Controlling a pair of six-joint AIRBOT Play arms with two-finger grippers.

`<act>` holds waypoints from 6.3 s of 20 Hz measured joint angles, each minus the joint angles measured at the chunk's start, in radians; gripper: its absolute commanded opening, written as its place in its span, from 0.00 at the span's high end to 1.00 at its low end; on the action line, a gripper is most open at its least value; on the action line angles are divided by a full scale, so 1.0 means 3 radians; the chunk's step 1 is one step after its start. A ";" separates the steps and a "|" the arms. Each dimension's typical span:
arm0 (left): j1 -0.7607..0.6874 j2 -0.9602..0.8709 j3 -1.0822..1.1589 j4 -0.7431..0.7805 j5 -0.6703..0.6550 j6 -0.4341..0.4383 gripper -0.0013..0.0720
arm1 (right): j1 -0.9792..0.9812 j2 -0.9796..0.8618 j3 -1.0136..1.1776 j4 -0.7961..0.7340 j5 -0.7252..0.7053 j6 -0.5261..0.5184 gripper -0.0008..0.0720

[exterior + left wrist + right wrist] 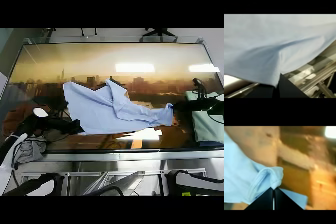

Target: Fold the shirts.

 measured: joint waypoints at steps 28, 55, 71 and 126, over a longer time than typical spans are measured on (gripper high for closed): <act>0.0877 -0.0951 0.3672 -0.0445 -0.0810 0.0507 0.96 | 0.0108 0.0309 0.1844 0.0910 -0.0212 0.0504 0.97; 0.0530 -0.2883 0.3953 0.0726 -0.0603 0.0496 0.96 | 0.0631 -0.1862 0.1596 0.0354 -0.1026 0.0532 0.97; 0.0834 -0.2323 0.3592 0.0793 -0.1385 -0.0057 0.03 | 0.0313 -0.1034 0.1345 -0.0395 -0.0263 0.1254 0.52; 0.0922 -0.1564 0.2529 0.0776 -0.0938 0.0065 0.96 | 0.1020 -0.0415 0.0253 0.1064 -0.1146 0.0177 0.97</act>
